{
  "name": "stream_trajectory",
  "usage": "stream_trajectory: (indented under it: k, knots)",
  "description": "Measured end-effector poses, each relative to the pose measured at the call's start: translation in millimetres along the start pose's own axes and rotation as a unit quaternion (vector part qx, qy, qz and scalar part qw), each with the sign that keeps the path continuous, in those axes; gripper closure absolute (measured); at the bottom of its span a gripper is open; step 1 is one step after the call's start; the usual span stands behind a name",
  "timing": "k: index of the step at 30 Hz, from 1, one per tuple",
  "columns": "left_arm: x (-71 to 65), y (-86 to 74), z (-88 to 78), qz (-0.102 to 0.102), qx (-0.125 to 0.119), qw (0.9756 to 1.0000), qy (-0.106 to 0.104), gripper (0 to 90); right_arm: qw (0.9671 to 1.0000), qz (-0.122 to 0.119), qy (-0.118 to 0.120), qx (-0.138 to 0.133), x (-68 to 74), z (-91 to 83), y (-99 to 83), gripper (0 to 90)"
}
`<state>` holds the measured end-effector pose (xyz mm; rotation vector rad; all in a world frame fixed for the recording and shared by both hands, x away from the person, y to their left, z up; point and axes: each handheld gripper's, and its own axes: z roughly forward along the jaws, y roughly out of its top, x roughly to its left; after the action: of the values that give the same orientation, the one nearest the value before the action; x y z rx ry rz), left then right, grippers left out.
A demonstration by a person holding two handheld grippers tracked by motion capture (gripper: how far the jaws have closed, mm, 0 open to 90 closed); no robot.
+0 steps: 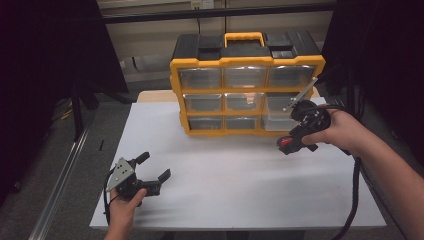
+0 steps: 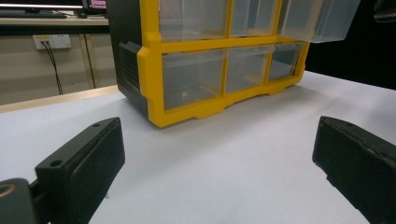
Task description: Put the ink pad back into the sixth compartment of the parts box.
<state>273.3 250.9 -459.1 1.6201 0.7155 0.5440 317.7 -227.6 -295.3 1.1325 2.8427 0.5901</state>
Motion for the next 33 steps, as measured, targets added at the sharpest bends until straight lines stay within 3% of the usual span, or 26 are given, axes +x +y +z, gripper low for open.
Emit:
stream_trajectory:
  k: [8,10,14,19,33]
  knots:
    - [-0.1,0.0,-0.1,-0.002,-0.002,1.0000,-0.001,2.5,1.0000,0.002,0.005,0.001,-2.7,-5.5,4.2,30.0]
    - [-1.3,-0.2,1.2,-0.013,-0.011,0.9998,0.001,2.6,1.0000,0.005,0.002,0.003,-3.0,-7.9,5.3,30.0]
    - [0.4,-0.1,0.1,0.000,-0.001,1.0000,-0.004,2.6,1.0000,0.003,-0.001,0.001,-3.6,-12.0,7.6,30.0]
    - [-1.4,-0.2,1.2,-0.013,-0.012,0.9998,0.001,2.6,0.9999,0.007,-0.004,0.008,-3.9,-15.8,11.0,30.0]
    - [-0.7,-0.1,0.6,-0.007,-0.006,1.0000,0.000,2.6,1.0000,0.003,-0.007,0.005,-4.2,-28.0,20.6,30.0]
